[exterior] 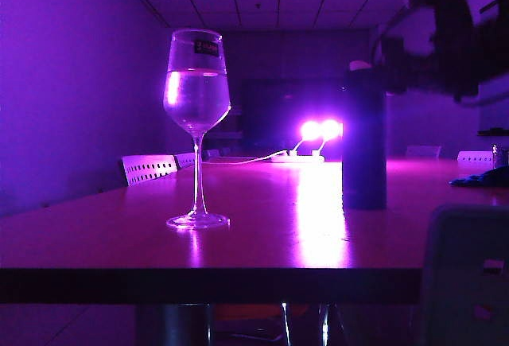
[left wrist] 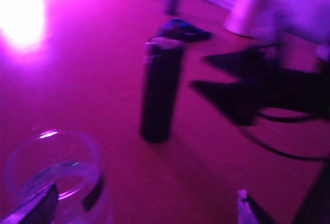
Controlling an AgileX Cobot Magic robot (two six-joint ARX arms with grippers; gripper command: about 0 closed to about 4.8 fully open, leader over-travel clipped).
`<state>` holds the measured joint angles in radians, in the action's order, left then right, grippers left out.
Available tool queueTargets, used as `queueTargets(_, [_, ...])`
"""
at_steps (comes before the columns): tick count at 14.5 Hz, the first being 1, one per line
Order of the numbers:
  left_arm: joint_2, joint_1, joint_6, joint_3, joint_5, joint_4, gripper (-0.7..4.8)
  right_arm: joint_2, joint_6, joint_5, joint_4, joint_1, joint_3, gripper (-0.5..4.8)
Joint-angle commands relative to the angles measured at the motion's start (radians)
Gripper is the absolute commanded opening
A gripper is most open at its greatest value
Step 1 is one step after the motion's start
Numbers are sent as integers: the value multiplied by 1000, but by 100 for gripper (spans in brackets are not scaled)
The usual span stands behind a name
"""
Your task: Pick up the black thermos cup, pour some water from it into the stemmed glass, and then put the thermos cup back on the table.
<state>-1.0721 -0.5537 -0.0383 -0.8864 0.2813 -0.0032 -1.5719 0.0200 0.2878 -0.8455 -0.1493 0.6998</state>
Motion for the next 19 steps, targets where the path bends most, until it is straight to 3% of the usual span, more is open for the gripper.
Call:
queueTargets(1, [1,-2,-18,-7,87,14,479,-58,-2,0,-102,-1,11,446])
queueTargets(7, [1,-1,-44,-7,97,20,479,-220,0,1,-102,-2,159,447])
queueTargets(8, [0,-1,-44,-7,97,18,479,-249,-1,4,-101,-1,191,479])
queueTargets(10, [-24,-1,-45,-7,74,20,479,-282,-1,3,-102,-5,224,479])
queueTargets(19, [-180,-1,-40,-8,33,222,479,-308,-24,3,-101,-24,223,479])
